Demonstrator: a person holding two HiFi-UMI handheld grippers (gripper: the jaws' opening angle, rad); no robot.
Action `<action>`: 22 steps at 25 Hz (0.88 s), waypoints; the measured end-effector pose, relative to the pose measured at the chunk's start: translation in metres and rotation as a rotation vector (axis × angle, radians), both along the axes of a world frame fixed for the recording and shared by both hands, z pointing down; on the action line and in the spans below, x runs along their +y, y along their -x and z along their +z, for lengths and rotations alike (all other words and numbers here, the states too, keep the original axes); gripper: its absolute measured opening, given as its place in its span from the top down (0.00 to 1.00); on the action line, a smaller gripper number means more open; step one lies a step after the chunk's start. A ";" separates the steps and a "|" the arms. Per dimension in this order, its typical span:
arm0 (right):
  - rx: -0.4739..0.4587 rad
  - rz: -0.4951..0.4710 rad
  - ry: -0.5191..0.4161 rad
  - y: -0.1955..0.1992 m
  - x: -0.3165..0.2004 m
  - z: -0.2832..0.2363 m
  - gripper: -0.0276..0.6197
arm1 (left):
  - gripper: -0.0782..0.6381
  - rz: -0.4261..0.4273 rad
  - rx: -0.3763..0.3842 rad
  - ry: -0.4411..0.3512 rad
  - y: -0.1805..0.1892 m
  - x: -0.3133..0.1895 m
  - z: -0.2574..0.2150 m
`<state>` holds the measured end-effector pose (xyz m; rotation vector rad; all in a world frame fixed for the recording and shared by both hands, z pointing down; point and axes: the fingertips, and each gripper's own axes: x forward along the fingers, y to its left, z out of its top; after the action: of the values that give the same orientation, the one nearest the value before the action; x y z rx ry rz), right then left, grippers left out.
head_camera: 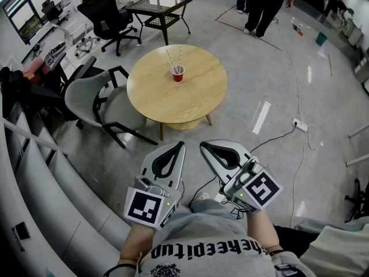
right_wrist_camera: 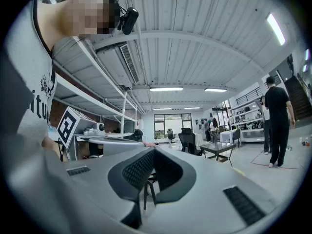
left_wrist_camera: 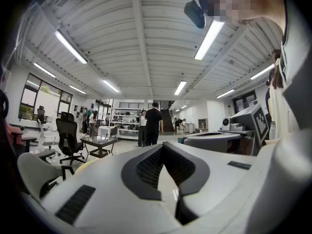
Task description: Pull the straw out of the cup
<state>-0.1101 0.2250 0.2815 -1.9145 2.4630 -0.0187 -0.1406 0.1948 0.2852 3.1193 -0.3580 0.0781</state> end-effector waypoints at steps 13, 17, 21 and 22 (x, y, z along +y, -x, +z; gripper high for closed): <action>-0.004 -0.032 -0.003 -0.003 -0.008 -0.002 0.94 | 0.85 -0.017 -0.003 -0.014 -0.005 -0.004 -0.002; -0.001 -0.049 -0.002 -0.009 -0.007 -0.002 0.94 | 0.85 -0.036 0.005 -0.015 -0.009 -0.004 -0.006; -0.031 -0.082 0.008 -0.011 -0.005 0.005 0.94 | 0.85 -0.065 0.012 -0.019 -0.010 -0.002 -0.002; -0.034 -0.079 0.006 -0.012 -0.006 0.007 0.94 | 0.85 -0.070 0.011 -0.016 -0.009 -0.002 0.000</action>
<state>-0.0985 0.2189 0.2880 -1.8022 2.5177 -0.0603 -0.1314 0.1925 0.2848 3.1179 -0.4701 0.0584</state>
